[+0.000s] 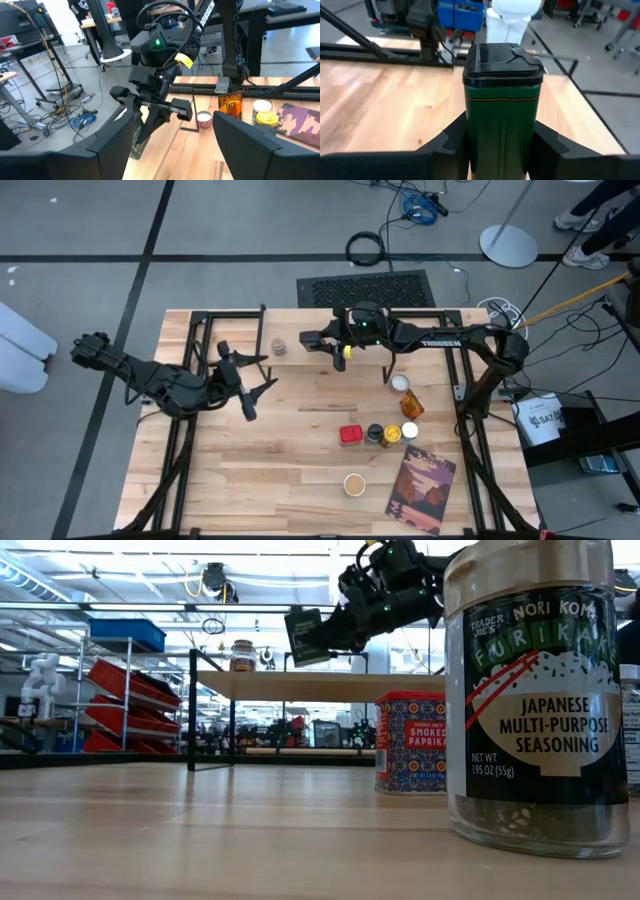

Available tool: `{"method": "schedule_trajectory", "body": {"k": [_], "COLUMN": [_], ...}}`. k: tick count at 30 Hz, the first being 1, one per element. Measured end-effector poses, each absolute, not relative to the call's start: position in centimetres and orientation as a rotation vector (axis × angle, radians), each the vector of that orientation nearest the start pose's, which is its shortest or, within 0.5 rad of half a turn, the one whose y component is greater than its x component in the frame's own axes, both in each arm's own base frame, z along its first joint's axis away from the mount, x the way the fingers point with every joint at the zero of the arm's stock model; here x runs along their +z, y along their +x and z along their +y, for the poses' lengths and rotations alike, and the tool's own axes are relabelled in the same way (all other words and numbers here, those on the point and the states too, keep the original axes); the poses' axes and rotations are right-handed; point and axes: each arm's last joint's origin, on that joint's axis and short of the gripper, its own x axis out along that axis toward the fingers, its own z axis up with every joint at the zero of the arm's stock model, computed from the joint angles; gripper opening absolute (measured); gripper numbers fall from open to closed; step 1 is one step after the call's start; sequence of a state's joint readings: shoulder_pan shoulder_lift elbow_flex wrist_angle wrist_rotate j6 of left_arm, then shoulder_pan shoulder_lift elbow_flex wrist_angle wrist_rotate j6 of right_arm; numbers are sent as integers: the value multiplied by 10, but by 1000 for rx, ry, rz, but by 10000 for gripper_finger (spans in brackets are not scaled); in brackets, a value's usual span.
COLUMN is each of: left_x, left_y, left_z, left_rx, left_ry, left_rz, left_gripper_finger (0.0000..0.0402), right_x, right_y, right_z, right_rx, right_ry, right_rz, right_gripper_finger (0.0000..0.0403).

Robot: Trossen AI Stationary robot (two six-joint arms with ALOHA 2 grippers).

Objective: Shelf spices
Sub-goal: Put a green packet of spices on the shelf

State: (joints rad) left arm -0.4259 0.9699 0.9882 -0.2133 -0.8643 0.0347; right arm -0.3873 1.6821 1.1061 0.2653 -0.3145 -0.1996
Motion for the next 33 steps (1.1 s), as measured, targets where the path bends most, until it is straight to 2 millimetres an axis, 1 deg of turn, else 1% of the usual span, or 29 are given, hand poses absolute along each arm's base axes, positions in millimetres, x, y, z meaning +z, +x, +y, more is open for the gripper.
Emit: {"method": "schedule_trajectory", "body": {"k": [12,19,28,33], "left_x": [366,365,365,365], "left_y": [192,193,193,193], "left_z": [-63,-63,-63,-63], "left_rx": [436,436,436,436], "left_ry": [142,144,144,145], "left_rz": [183,185,185,185], "left_gripper_finger": [279,279,279,279], "right_x": [246,247,246,244], "right_y": [349,349,348,347], "right_z": [-137,-139,-141,-140], "right_rx": [-48,-72,-90,-87], "right_ry": [-77,-37,-30,-20], "right_rz": [378,378,389,414], "right_gripper_finger": [132,132,155,160]}}
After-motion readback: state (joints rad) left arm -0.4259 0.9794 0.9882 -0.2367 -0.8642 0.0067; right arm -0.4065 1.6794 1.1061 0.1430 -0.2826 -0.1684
